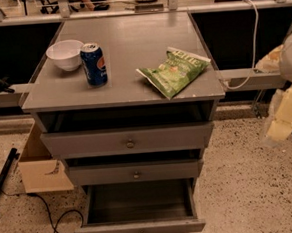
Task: Close bottom drawer
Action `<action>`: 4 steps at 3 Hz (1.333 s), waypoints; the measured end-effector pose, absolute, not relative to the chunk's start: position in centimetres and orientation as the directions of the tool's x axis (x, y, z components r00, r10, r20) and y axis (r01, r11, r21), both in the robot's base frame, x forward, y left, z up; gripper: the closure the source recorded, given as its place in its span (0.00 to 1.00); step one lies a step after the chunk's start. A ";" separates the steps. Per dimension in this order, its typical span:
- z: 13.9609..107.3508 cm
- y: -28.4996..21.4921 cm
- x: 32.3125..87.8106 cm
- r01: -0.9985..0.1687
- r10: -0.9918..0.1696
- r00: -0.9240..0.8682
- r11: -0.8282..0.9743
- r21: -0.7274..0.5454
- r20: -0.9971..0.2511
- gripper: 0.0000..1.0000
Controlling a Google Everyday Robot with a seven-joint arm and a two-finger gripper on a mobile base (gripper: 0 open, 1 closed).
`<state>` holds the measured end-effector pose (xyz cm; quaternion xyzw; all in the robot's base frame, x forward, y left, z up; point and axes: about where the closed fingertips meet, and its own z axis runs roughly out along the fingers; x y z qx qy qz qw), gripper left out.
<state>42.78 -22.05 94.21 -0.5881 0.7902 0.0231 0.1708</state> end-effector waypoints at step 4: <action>86.7 -20.9 39.9 -0.950 -0.855 -0.306 0.302 0.076 -0.419 0.00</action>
Offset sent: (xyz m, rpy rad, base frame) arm -0.0363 0.0083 -0.0955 0.1792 0.2360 -0.0125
